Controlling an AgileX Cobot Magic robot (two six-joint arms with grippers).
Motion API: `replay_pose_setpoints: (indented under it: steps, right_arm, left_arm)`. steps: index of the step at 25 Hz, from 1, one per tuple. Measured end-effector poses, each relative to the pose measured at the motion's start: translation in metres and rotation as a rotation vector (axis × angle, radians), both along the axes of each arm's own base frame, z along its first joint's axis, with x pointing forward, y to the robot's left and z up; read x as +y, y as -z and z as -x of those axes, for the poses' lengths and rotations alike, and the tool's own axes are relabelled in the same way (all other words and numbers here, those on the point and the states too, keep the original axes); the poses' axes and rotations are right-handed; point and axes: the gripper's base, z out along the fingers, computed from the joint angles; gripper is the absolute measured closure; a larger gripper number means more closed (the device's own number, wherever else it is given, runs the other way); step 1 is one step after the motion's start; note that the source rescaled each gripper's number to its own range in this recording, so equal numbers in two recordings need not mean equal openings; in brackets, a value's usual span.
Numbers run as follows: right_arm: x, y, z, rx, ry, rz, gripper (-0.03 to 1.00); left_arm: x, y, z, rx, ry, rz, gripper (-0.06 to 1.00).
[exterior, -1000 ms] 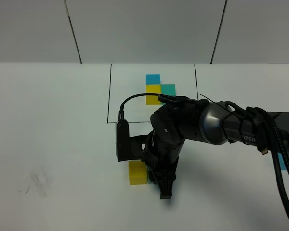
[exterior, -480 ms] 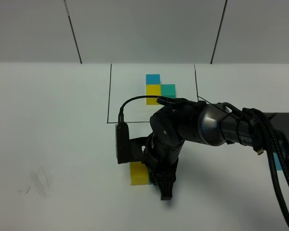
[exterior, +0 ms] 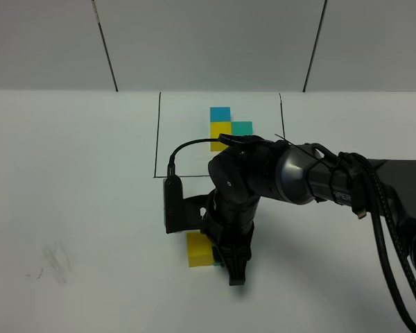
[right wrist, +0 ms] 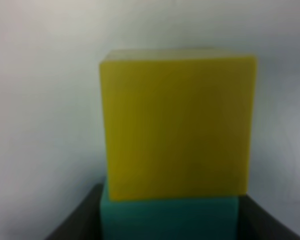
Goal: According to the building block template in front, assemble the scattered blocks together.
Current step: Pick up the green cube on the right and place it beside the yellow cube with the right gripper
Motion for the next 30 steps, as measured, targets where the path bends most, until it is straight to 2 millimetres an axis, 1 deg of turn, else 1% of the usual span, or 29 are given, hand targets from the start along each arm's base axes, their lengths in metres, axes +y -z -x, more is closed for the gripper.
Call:
replay_pose_setpoints:
  steps: [5,13,14,15,16,17,18,20,21,23,26,27,30]
  right_arm:
    - [0.002,-0.001,-0.002,0.002,0.006,0.001,0.95]
    - [0.001,0.000,-0.001,0.027,0.059,0.014,0.95]
    - [0.000,0.000,0.000,0.030,0.068,0.016,0.92]
    - [0.000,0.000,0.000,0.033,0.077,0.017,0.85]
    - [-0.001,0.000,0.000,0.037,0.083,0.026,0.73]
    - [-0.001,-0.002,0.000,0.037,0.095,0.025,0.60]
    - [-0.001,-0.005,0.000,0.029,0.108,0.020,0.48]
    - [-0.002,-0.017,-0.001,0.002,0.141,0.007,0.21]
    - [-0.004,-0.026,-0.001,-0.015,0.166,-0.002,0.11]
    - [-0.008,-0.043,0.001,-0.033,0.225,-0.006,0.02]
    - [-0.023,-0.063,0.001,-0.015,0.406,0.007,-0.02]
    - [-0.033,-0.067,-0.002,-0.012,0.499,0.007,-0.03]
    - [-0.071,-0.083,-0.008,-0.064,0.799,-0.020,-0.03]
  left_arm:
    - [0.000,0.000,0.000,0.000,-0.001,0.001,0.94]
    - [0.000,0.000,0.000,0.000,0.000,0.000,0.94]
    - [0.000,0.000,0.000,0.000,0.000,0.000,0.94]
    - [0.000,0.000,0.000,0.000,0.000,0.000,0.94]
    - [0.000,0.000,0.000,0.000,0.000,0.000,0.94]
    - [0.000,0.000,0.000,0.000,0.000,0.000,0.94]
    - [0.000,0.000,0.000,0.000,0.000,0.000,0.94]
    - [0.000,0.000,0.000,0.000,0.000,0.000,0.94]
    - [0.000,0.000,0.000,0.000,0.000,0.000,0.94]
    - [0.000,0.000,0.000,0.000,0.000,0.000,0.94]
    - [0.000,0.000,0.000,0.000,0.000,0.000,0.94]
    - [0.000,0.000,0.000,0.000,0.000,0.000,0.94]
    - [0.000,0.000,0.000,0.000,0.000,0.000,0.94]
